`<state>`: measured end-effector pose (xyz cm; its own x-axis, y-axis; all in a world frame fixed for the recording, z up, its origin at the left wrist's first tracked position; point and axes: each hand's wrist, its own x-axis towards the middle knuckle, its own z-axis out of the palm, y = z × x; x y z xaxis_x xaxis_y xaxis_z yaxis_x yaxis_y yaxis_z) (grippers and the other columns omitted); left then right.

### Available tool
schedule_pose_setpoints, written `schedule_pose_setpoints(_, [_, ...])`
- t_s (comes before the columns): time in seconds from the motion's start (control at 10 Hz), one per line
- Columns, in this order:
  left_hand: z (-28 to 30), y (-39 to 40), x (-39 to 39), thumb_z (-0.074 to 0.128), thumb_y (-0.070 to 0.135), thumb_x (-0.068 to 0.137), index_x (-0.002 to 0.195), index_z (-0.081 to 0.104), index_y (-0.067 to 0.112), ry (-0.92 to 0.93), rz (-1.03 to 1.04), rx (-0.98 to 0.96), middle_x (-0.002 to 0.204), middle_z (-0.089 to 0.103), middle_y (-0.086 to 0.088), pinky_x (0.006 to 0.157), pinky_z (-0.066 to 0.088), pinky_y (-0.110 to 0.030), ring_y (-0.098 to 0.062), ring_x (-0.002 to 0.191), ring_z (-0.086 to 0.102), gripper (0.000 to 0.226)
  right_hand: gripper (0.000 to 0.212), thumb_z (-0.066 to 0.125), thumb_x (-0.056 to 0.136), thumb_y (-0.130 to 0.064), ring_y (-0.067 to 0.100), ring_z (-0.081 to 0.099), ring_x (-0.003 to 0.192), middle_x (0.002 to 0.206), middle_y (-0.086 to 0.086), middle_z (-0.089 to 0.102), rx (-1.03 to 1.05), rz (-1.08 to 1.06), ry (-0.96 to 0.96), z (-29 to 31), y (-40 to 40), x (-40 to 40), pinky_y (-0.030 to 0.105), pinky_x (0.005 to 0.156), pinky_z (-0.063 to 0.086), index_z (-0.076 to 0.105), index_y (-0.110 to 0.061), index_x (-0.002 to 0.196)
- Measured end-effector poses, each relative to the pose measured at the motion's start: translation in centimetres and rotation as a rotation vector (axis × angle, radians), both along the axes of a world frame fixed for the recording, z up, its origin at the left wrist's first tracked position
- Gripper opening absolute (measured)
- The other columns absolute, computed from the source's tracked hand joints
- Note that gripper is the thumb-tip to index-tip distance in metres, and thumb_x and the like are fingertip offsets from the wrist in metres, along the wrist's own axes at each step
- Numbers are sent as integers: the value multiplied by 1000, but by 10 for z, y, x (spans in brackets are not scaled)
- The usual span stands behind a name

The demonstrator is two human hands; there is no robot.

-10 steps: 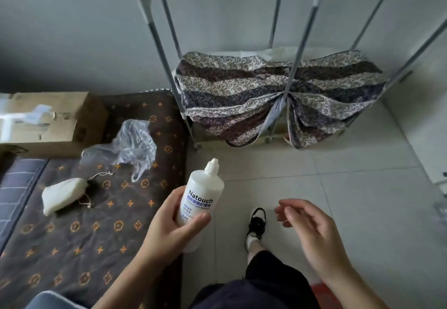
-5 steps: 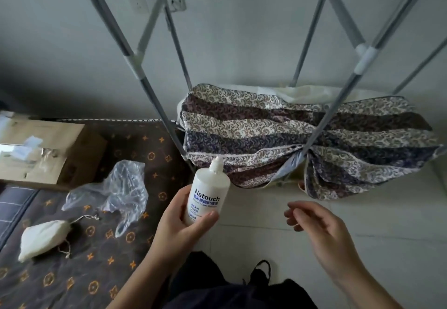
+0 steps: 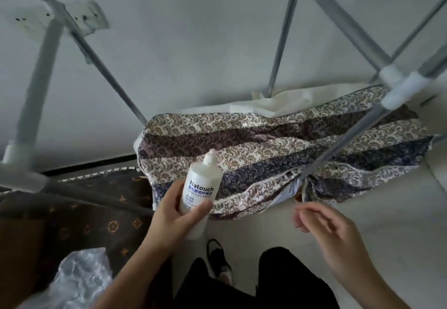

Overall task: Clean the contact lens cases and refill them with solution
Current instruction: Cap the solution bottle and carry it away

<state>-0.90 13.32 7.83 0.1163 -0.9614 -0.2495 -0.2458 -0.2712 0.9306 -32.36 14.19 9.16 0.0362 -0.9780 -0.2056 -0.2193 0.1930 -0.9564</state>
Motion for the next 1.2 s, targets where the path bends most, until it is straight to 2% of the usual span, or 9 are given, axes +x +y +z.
schedule_pose_setpoints(0.1, [-23, -65, 5, 80, 64, 66, 120, 59, 43, -17, -57, 33, 104, 73, 8, 72, 60, -32, -12, 90, 72, 62, 20, 66, 91, -50, 13, 72, 88, 93, -1, 77, 34, -42, 7, -15, -33, 12, 23, 76, 58, 75, -36, 100])
schedule_pose_setpoints(0.2, [-56, -127, 1, 78, 66, 65, 114, 56, 53, -36, -85, 49, 102, 71, 16, 60, 58, -20, -6, 85, 72, 56, 49, 61, 77, -79, 10, 72, 86, 93, -5, 77, 62, -66, 31, -39, -75, 21, 22, 73, 58, 74, -39, 102])
schedule_pose_setpoints(0.4, [-153, -247, -23, 79, 74, 57, 109, 48, 62, -54, -97, 53, 101, 68, 29, 59, 53, -10, 4, 85, 70, 62, 31, 62, 78, -63, 9, 73, 82, 90, -7, 78, 112, -78, 7, -119, -172, 30, 18, 71, 57, 74, -42, 98])
schedule_pose_setpoints(0.6, [-247, -350, -62, 84, 55, 64, 127, 48, 38, -105, -115, 68, 107, 64, 19, 75, 52, -15, 3, 90, 65, 75, 13, 70, 83, -48, 26, 70, 78, 84, 3, 75, 104, -50, 12, -182, -249, 28, 38, 73, 60, 74, -38, 92])
schedule_pose_setpoints(0.7, [-282, -383, -78, 88, 47, 69, 129, 46, 39, -113, -85, 71, 103, 59, 28, 58, 43, 1, 21, 85, 57, 73, 16, 65, 94, -26, 24, 71, 79, 85, 1, 76, 115, -33, 22, -208, -272, 23, 40, 75, 59, 74, -39, 92])
schedule_pose_setpoints(0.8, [-310, -400, -87, 89, 41, 70, 132, 46, 36, -142, -79, 93, 100, 52, 32, 61, 36, -1, 16, 85, 52, 75, 15, 62, 89, -31, 14, 72, 79, 87, -3, 77, 121, -30, 33, -224, -287, 21, 29, 71, 59, 73, -40, 93])
schedule_pose_setpoints(1.0, [-335, -402, -93, 90, 37, 68, 141, 42, 32, -168, -126, 123, 110, 51, 28, 83, 43, -14, 2, 98, 54, 87, 23, 61, 79, -50, 15, 72, 79, 87, -4, 76, 112, -43, 54, -231, -296, 21, 29, 69, 60, 73, -40, 95])
schedule_pose_setpoints(1.1, [-327, -395, -90, 91, 35, 68, 149, 35, 29, -162, -172, 186, 139, 54, 7, 107, 47, -43, -19, 125, 54, 99, 26, 60, 77, -51, 17, 72, 80, 87, -3, 76, 103, -48, 65, -218, -299, 25, 37, 73, 61, 74, -37, 95])
schedule_pose_setpoints(1.2, [-291, -377, -84, 89, 34, 72, 153, 30, 32, -167, -163, 186, 151, 47, 3, 101, 51, -37, -20, 131, 51, 100, 24, 60, 81, -50, 31, 68, 78, 85, 0, 74, 78, -41, 69, -187, -299, 31, 50, 69, 59, 73, -36, 94])
